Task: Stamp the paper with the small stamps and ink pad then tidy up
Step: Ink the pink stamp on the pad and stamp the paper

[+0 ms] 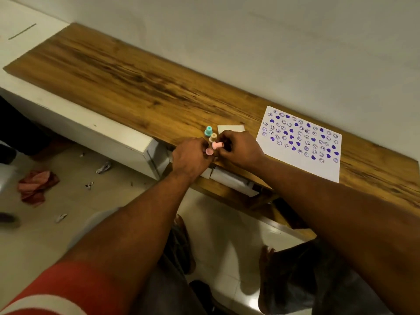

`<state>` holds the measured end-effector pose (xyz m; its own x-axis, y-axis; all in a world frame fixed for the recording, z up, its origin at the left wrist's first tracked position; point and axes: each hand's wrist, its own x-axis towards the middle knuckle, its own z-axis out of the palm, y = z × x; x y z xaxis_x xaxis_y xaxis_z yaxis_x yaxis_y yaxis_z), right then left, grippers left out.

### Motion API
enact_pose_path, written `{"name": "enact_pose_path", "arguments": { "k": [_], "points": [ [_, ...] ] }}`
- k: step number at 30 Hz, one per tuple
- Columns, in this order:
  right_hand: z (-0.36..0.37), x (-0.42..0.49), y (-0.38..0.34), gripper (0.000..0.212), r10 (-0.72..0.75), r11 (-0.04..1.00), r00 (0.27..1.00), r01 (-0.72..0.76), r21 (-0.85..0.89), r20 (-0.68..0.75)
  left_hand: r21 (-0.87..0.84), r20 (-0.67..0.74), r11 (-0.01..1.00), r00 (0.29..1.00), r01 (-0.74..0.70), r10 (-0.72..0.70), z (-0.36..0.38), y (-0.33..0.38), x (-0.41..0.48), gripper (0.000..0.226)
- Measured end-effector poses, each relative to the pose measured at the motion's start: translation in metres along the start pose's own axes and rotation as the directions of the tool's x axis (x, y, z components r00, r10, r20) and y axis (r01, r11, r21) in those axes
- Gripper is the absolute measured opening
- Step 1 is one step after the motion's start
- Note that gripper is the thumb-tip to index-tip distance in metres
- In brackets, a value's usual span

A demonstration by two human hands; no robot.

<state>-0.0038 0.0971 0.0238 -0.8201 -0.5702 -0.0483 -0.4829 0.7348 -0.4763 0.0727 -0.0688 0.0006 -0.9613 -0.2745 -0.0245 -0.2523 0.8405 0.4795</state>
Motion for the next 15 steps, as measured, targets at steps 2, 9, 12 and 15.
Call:
{"name": "enact_pose_path", "arguments": {
  "k": [2, 9, 12, 15],
  "points": [
    [0.0, 0.001, 0.0, 0.035, -0.004, 1.0, 1.0, 0.004, -0.016, 0.005, -0.023, 0.011, 1.0, 1.0, -0.003, 0.003, 0.0, 0.002, 0.0, 0.034],
    [0.009, 0.009, -0.003, 0.032, -0.03, 0.995, 0.998, 0.035, -0.089, 0.055, -0.1, 0.056, 0.992, 0.996, 0.076, -0.07, -0.001, -0.004, 0.006, 0.034],
    [0.009, 0.009, -0.007, 0.031, -0.08, 0.985, 0.994, 0.09, -0.151, 0.068, -0.091, 0.075, 0.991, 0.993, 0.094, -0.087, 0.0, -0.003, 0.008, 0.031],
    [0.006, 0.013, -0.011, 0.032, -0.122, 0.962, 0.989, 0.139, -0.237, 0.086, -0.063, 0.094, 0.995, 0.993, 0.082, -0.076, 0.0, -0.001, 0.009, 0.03]
  ]
}}
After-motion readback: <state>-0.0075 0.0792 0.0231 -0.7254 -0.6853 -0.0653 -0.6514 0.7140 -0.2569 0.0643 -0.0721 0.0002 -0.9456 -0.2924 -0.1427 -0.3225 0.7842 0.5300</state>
